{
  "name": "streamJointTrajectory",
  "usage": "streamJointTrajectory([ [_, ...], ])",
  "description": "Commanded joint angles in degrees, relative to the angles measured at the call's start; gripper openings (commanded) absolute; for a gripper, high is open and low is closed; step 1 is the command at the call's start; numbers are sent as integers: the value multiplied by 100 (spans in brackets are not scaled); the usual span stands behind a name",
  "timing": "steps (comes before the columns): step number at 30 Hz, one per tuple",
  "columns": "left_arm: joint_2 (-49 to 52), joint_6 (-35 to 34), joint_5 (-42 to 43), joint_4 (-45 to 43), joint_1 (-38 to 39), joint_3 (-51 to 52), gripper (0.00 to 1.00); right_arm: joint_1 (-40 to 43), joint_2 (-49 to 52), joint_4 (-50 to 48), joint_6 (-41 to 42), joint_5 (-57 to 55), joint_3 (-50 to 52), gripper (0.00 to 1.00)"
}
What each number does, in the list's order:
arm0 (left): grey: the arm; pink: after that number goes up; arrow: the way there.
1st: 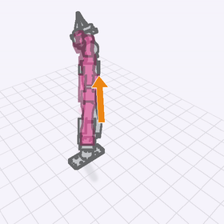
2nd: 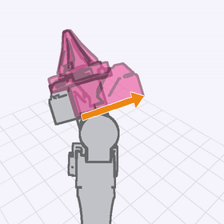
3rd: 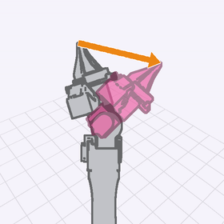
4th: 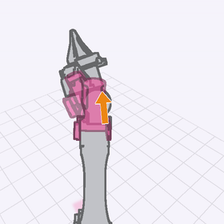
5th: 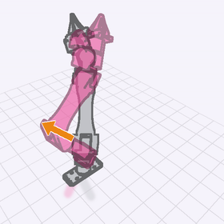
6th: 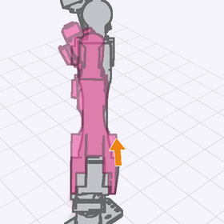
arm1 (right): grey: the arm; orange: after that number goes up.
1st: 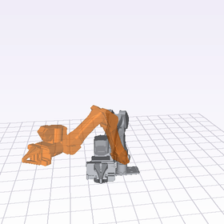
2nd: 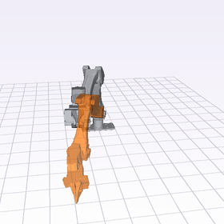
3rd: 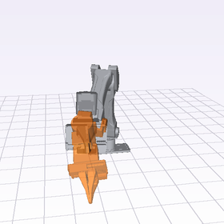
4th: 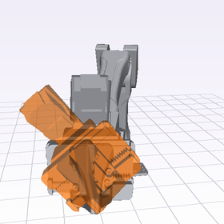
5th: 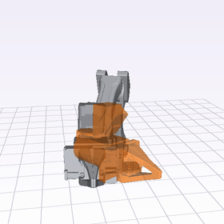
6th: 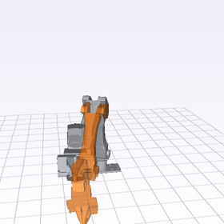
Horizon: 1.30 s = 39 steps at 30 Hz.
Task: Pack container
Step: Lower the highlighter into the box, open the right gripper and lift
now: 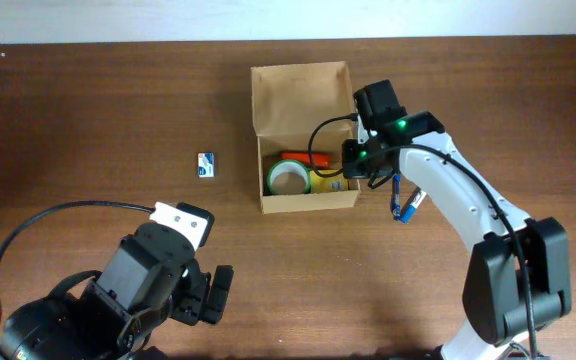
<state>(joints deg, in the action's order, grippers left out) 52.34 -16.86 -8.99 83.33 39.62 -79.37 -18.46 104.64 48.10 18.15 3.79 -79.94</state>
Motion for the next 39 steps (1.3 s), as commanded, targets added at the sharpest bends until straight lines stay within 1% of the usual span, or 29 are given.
streamJointTrajectory([
  [1, -24, 68, 20, -13, -15, 7, 100, -227, 63, 103, 413, 66, 17, 4],
  [9, -24, 68, 20, -13, -15, 7, 100, -339, 63, 254, 638, 74, 17, 4],
  [14, -24, 68, 20, -13, -15, 7, 100, -442, 63, 328, 634, 87, 17, 4],
  [15, -24, 68, 20, -13, -15, 7, 100, -450, 63, 330, 634, 90, 17, 6],
  [16, -24, 68, 20, -13, -15, 7, 100, -452, 63, 330, 634, 90, 17, 26],
  [17, -24, 68, 20, -13, -15, 7, 100, -450, 63, 332, 634, 90, 17, 44],
  [19, -24, 68, 20, -13, -15, 7, 100, -439, 57, 339, 634, 92, 15, 62],
  [20, -24, 68, 20, -13, -15, 7, 100, -439, 39, 363, 632, 92, 13, 65],
  [23, -24, 68, 20, -13, -15, 7, 99, -442, -129, 426, 632, 92, 9, 66],
  [26, -24, 68, 20, -13, -15, 7, 99, -439, -503, 516, 632, 92, 9, 68],
  [31, -24, 68, 20, -13, -15, 7, 100, -442, -1491, 772, 634, 96, 9, 69],
  [36, -24, 68, 20, -13, -15, 7, 100, -442, -2820, 1344, 629, 138, 9, 70],
  [39, -24, 68, 17, -13, -15, 7, 100, -442, -3327, 1692, 612, 223, 9, 70],
])
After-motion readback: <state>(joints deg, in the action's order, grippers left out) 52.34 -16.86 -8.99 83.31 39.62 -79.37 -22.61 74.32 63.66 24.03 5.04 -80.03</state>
